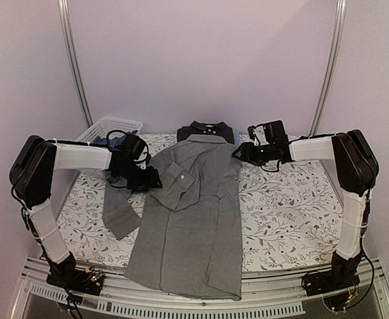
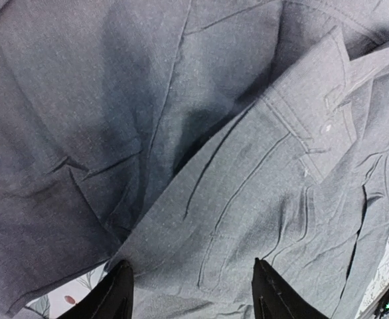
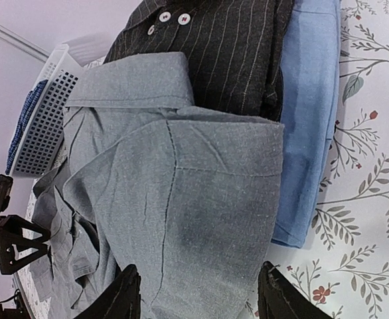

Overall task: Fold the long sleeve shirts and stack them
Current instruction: Adjust the 1/3-folded tank top at the center of the board.

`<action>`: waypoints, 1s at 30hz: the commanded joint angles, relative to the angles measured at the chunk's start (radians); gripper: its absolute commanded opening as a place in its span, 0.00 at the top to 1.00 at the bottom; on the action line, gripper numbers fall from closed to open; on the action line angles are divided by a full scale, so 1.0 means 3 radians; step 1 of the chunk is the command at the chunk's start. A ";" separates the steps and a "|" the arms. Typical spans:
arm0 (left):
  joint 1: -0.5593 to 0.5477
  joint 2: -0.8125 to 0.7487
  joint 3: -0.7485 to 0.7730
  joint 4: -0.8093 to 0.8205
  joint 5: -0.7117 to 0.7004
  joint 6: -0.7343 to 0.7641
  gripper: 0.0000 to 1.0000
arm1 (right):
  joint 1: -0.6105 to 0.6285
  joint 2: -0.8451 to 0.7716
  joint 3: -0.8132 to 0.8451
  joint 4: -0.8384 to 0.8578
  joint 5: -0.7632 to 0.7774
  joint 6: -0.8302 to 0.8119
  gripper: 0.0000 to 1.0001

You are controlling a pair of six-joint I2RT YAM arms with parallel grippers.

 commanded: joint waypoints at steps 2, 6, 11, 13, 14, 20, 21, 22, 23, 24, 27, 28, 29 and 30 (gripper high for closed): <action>0.0041 -0.0031 0.0012 -0.0122 -0.0074 0.0036 0.39 | -0.0005 0.0141 0.0229 0.0037 -0.0042 -0.0055 0.42; 0.0056 -0.0082 -0.0054 -0.0185 -0.0202 0.0007 0.38 | -0.0010 0.0194 0.0343 -0.0029 0.0037 -0.0108 0.41; 0.0061 -0.0159 -0.0141 -0.0127 -0.0178 -0.0012 0.36 | -0.0020 0.0280 0.0473 -0.0080 0.0074 -0.0171 0.41; 0.0067 -0.0131 -0.0126 -0.0110 -0.0108 -0.0017 0.36 | -0.0021 0.0329 0.0544 -0.0124 0.0085 -0.0188 0.41; 0.0068 -0.0115 -0.0118 -0.0102 -0.0088 -0.0024 0.36 | -0.0021 0.0349 0.0575 -0.0170 0.0095 -0.0197 0.41; 0.0068 -0.0047 -0.0096 -0.0011 -0.0008 -0.0028 0.40 | -0.0038 0.0428 0.0645 -0.0238 0.0182 -0.0257 0.41; 0.0064 -0.0036 -0.0084 0.0010 0.0019 -0.0030 0.42 | -0.0047 0.0437 0.0646 -0.0239 0.0194 -0.0260 0.41; 0.0067 -0.0019 -0.0075 0.0022 0.0034 -0.0032 0.44 | -0.0054 0.0439 0.0646 -0.0239 0.0199 -0.0260 0.41; 0.0065 -0.0005 -0.0060 0.0034 0.0062 -0.0034 0.48 | -0.0060 0.0443 0.0646 -0.0240 0.0202 -0.0265 0.41; 0.0064 0.0005 -0.0039 0.0043 0.0093 -0.0036 0.52 | -0.0062 0.0449 0.0646 -0.0239 0.0205 -0.0265 0.41; 0.0065 0.0016 -0.0006 0.0060 0.0118 -0.0044 0.67 | -0.0078 0.0471 0.0658 -0.0242 0.0212 -0.0278 0.41; 0.0066 0.0008 0.0003 0.0063 0.0114 -0.0043 0.72 | -0.0082 0.0476 0.0672 -0.0247 0.0212 -0.0283 0.41; 0.0067 -0.0006 0.0009 0.0062 0.0109 -0.0041 0.77 | -0.0086 0.0491 0.0692 -0.0253 0.0211 -0.0289 0.41; 0.0065 -0.0021 0.0015 0.0065 0.0105 -0.0040 0.80 | -0.0086 0.0498 0.0711 -0.0254 0.0212 -0.0302 0.41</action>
